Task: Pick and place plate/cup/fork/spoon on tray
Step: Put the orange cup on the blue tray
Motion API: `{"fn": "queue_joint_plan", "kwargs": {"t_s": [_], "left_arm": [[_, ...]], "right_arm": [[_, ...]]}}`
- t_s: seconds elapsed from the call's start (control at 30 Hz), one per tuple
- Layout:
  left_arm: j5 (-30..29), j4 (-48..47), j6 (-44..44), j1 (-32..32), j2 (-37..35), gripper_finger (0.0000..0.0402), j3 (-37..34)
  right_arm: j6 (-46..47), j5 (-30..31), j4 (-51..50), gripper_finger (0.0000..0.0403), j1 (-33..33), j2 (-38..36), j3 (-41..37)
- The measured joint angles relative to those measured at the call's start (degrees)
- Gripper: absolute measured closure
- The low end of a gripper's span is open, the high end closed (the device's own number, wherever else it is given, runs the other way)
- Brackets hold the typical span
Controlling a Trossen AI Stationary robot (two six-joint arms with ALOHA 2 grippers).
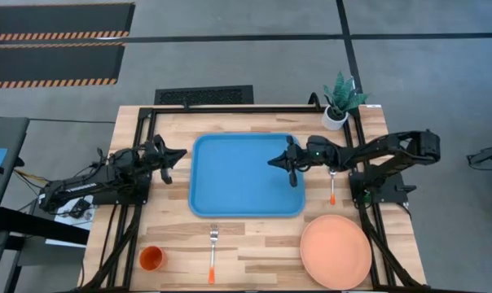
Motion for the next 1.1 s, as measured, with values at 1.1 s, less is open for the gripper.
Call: {"fn": "queue_joint_plan", "kwargs": {"t_s": [1.1], "left_arm": [[-7.32, -33.83, -13.48, -36.62, 40.21, 0.0402, 27.2]], "right_arm": [[0.98, 6.01, -0.31, 0.0394, 6.08, -0.47, 0.04]]}}
